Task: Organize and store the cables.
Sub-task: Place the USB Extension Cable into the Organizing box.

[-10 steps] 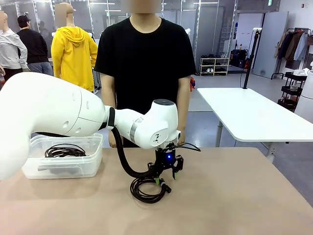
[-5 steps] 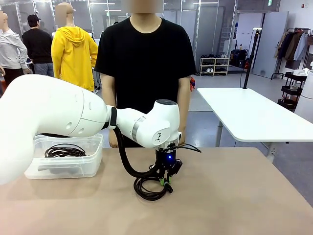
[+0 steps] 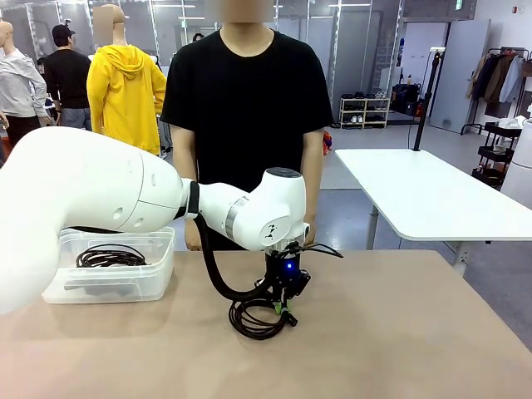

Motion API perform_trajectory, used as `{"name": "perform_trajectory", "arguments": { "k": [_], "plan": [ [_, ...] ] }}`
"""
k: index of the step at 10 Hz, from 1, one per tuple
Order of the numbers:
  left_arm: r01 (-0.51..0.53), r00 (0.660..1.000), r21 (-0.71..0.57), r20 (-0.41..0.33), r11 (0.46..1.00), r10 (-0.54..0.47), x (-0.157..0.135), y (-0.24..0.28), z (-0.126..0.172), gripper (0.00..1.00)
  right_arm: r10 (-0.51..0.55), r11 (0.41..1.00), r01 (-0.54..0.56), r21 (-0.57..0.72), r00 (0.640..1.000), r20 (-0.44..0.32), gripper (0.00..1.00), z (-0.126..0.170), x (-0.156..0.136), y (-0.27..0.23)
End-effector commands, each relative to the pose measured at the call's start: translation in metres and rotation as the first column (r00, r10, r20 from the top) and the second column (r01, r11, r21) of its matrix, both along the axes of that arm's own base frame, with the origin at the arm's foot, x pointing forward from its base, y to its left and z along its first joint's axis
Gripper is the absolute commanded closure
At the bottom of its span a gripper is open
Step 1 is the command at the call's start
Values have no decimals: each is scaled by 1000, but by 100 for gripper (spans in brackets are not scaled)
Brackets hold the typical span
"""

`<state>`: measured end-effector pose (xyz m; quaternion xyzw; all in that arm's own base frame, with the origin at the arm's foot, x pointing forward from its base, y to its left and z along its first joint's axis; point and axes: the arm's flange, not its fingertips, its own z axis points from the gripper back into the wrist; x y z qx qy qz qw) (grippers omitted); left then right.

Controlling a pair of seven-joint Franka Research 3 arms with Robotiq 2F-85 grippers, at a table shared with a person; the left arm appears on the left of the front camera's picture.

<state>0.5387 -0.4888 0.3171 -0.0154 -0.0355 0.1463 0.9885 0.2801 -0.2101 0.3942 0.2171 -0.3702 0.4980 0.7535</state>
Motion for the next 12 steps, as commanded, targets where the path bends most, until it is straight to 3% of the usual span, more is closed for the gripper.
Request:
{"name": "perform_trajectory", "arguments": {
  "k": [1, 2, 4, 5, 6, 8, 9, 10, 11, 12],
  "plan": [
    [27, 1000, -29, -1, 999, -27, -3, -2, 14, 100, -13, 1000, 13, 6, 1000, 1, 0, 1, 2, 0],
    [118, 993, -57, 8, 991, -118, -12, 5, 43, 95, -13, 1000, 13, 6, 1000, 1, 0, 1, 2, 0],
    [184, 978, -44, 111, 982, -178, -33, 29, 111, 95, -13, 1000, 13, 6, 1000, 1, 0, 1, 2, 0],
    [224, 970, -39, 106, 974, -219, -40, 39, 135, 95, -13, 1000, 13, 6, 1000, 1, 0, 1, 2, 0],
    [294, 954, -16, 72, 956, -292, -45, 44, 148, 95, -13, 1000, 13, 6, 1000, 1, 0, 1, 2, 0],
    [300, 949, -4, 104, 954, -298, -47, 44, 154, 95, -13, 1000, 13, 6, 1000, 1, 0, 1, 2, 0],
    [309, 943, -66, 152, 949, -297, -47, 41, 155, 95, -13, 1000, 13, 6, 1000, 1, 0, 1, 2, 0],
    [380, 919, -206, 191, 902, -344, -52, 33, 158, 95, -13, 1000, 13, 6, 1000, 1, 0, 1, 2, 0],
    [289, 951, -13, 123, 957, -285, -44, 37, 168, 95, -13, 1000, 13, 6, 1000, 1, 0, 1, 2, 0],
    [289, 951, -13, 123, 957, -285, -44, 37, 168, 95, -13, 1000, 13, 6, 1000, 1, 0, 1, 2, 0]
  ]
}}
